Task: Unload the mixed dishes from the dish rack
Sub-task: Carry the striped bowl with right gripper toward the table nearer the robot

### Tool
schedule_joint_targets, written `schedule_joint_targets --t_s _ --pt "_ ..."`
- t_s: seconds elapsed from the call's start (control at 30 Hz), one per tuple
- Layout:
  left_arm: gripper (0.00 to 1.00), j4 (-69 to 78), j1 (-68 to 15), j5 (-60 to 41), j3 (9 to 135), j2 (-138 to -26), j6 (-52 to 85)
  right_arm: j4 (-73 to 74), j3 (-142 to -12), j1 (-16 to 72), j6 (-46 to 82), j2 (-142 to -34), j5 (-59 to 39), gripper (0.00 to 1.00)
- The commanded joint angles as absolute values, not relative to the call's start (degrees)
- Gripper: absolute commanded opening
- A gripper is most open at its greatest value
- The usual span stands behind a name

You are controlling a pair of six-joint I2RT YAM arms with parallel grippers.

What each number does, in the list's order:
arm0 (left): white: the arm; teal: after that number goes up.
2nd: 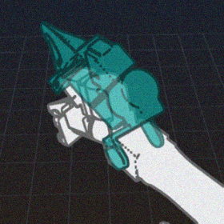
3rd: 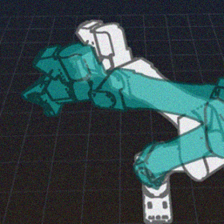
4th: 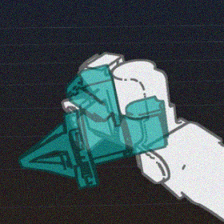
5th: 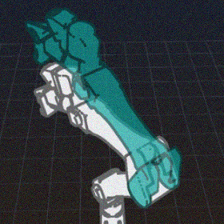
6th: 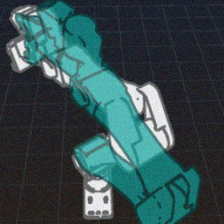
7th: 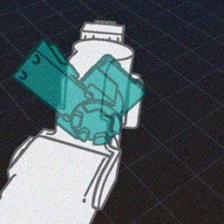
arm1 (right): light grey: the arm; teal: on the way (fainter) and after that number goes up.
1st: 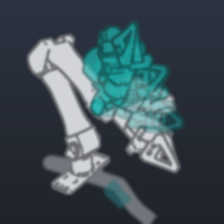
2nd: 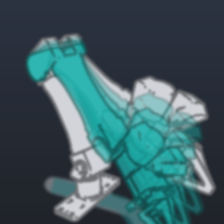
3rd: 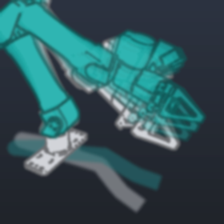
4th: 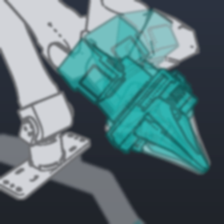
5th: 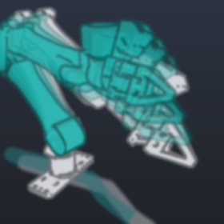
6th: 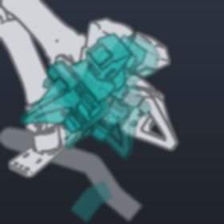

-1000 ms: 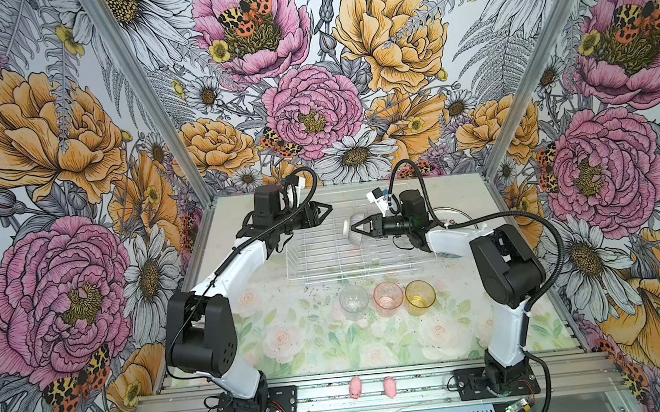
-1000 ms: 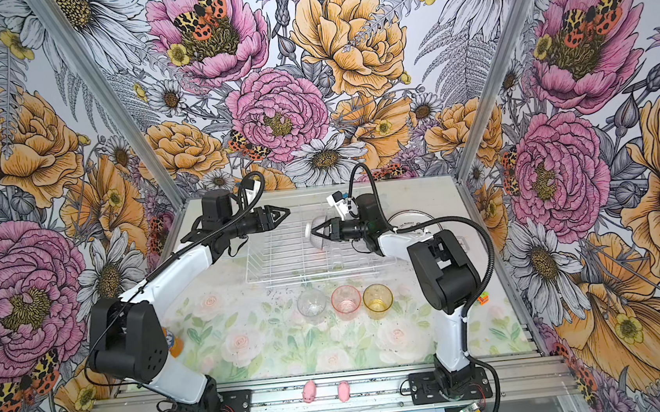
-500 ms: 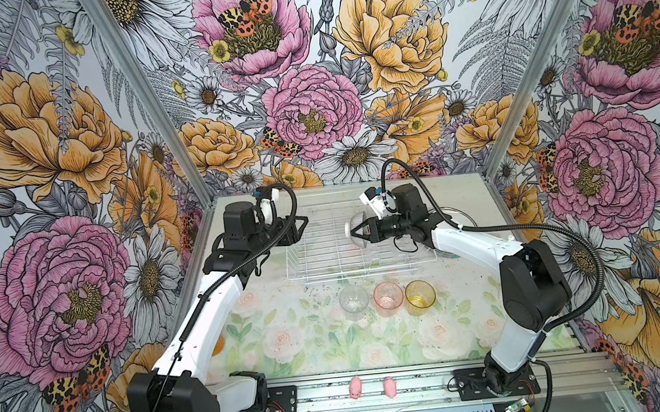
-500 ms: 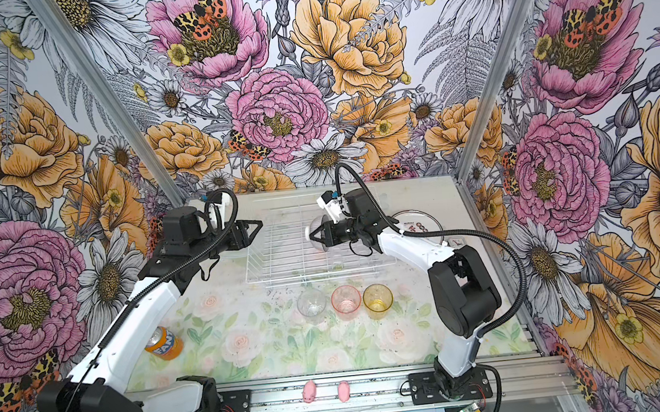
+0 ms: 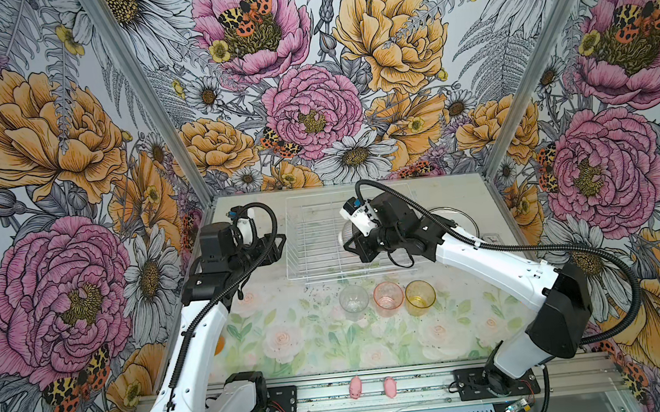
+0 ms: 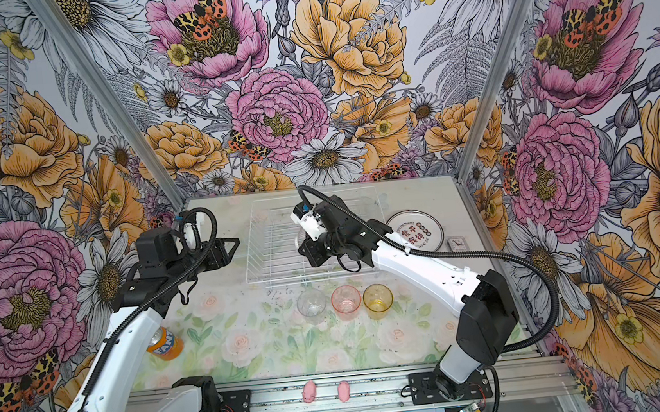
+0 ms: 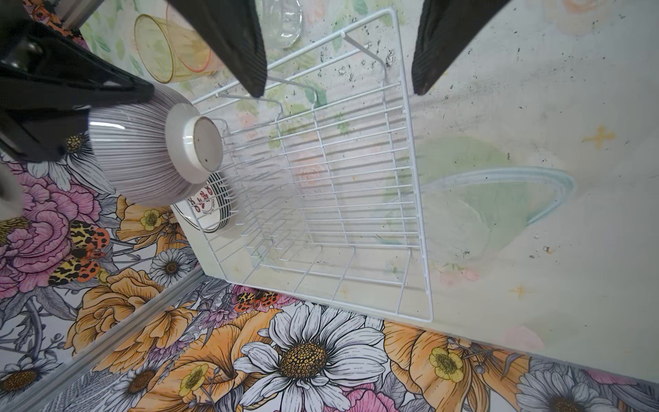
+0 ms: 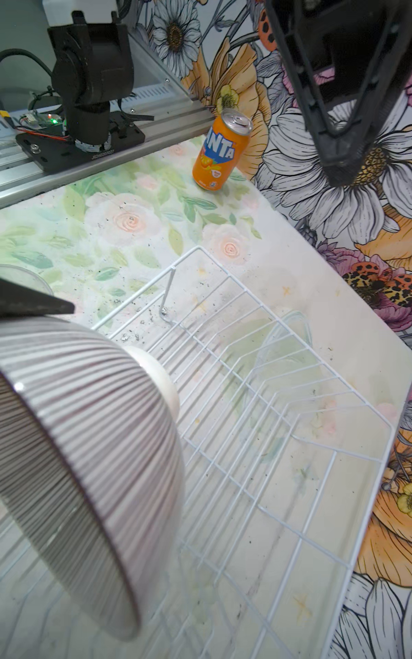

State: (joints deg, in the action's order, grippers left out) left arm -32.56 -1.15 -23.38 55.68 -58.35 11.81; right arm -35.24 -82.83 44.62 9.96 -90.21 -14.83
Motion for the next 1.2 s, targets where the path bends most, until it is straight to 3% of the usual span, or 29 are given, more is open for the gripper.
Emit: schedule_joint_targets --t_s 0.0,0.3,0.63,1.17 --pt "0.67 -33.99 0.12 -24.58 54.84 -58.42 10.17 -42.09 -86.68 50.06 5.34 -88.72 -4.48 0.0" --pt "0.67 -34.5 4.27 -28.53 55.81 -60.95 8.62 -49.72 -91.55 62.96 1.12 -91.72 5.58 0.0" --pt "0.68 -33.97 8.14 -30.51 54.9 -62.32 9.63 -64.58 -103.31 77.66 -6.24 -105.5 19.49 0.0" --pt "0.68 -30.58 12.92 -34.11 53.69 -61.96 11.89 -72.03 -108.66 84.25 -15.9 -116.98 24.57 0.0"
